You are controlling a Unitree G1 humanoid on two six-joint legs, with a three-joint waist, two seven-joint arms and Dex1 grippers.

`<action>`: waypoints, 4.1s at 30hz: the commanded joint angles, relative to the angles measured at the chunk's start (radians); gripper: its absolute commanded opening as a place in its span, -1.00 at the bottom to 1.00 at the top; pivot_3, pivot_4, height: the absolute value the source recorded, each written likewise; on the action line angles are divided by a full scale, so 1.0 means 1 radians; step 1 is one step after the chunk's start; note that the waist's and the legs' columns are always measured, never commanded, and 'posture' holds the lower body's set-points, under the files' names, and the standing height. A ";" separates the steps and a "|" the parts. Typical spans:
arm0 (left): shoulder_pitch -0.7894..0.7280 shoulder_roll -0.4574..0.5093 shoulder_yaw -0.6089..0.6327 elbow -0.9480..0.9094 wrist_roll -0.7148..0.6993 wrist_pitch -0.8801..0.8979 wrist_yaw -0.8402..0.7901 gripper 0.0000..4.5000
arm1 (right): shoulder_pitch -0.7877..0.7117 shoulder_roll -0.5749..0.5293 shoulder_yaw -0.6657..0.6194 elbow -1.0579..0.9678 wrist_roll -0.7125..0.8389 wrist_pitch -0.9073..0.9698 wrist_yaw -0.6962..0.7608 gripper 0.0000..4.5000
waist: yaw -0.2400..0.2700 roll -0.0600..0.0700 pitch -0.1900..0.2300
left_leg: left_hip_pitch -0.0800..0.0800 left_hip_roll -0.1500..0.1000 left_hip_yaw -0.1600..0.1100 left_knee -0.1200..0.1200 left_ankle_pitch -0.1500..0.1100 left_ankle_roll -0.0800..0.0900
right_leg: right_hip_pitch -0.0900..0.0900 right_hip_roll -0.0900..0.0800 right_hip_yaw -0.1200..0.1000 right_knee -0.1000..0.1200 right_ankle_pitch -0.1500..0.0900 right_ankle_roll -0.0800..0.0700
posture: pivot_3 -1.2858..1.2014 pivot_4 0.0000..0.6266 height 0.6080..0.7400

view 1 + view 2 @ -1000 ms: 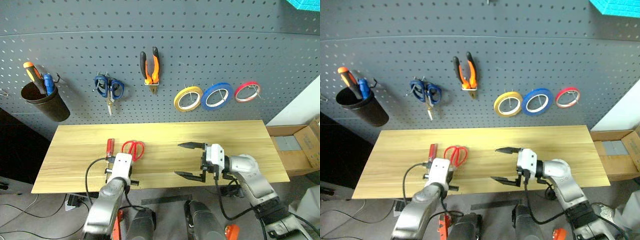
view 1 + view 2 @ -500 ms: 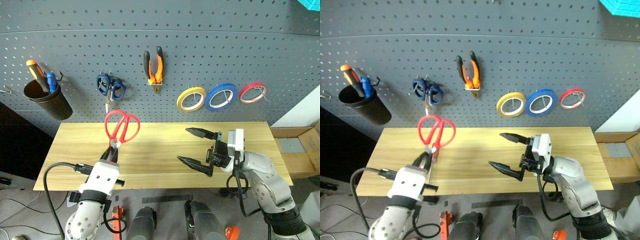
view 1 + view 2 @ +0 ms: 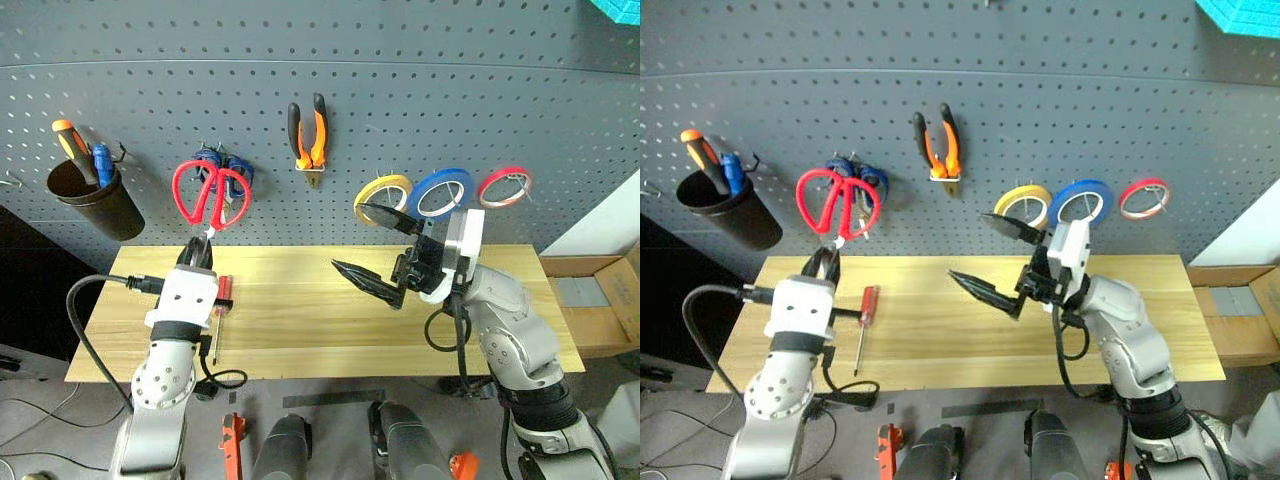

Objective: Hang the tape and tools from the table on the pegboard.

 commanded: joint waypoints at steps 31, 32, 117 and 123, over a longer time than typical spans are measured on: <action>0.037 -0.130 0.102 0.190 -0.137 0.231 0.012 0.99 | 0.015 -0.095 0.165 -0.011 -0.183 0.013 0.071 1.00 | -0.008 -0.001 -0.003 | 0.002 0.000 0.001 0.001 0.000 0.000 | 0.000 -0.001 0.000 0.002 0.001 -0.001 | 0.02 -0.29 1.00; 0.015 -0.124 0.112 0.221 -0.150 0.249 0.008 0.99 | 0.000 -0.081 0.185 0.003 -0.201 0.011 0.068 1.00 | -0.009 -0.001 -0.002 | 0.002 0.000 0.001 0.002 0.000 0.000 | 0.000 0.002 0.000 0.002 0.001 -0.001 | 0.02 -0.27 1.00; -0.766 0.338 0.177 0.511 0.067 -0.030 0.166 -0.64 | -0.349 0.328 0.111 0.106 -0.211 0.140 -0.333 1.00 | 0.016 -0.012 0.009 | -0.030 -0.002 -0.007 0.002 0.016 -0.018 | -0.026 -0.008 -0.026 0.003 0.013 -0.011 | 0.05 -0.39 1.00; -0.841 0.376 0.176 0.643 0.045 -0.107 0.191 -0.64 | -0.350 0.331 0.112 0.104 -0.207 0.142 -0.330 1.00 | 0.015 -0.013 0.009 | -0.030 -0.002 -0.007 0.003 0.016 -0.018 | -0.026 -0.008 -0.026 0.004 0.013 -0.011 | 0.05 -0.39 1.00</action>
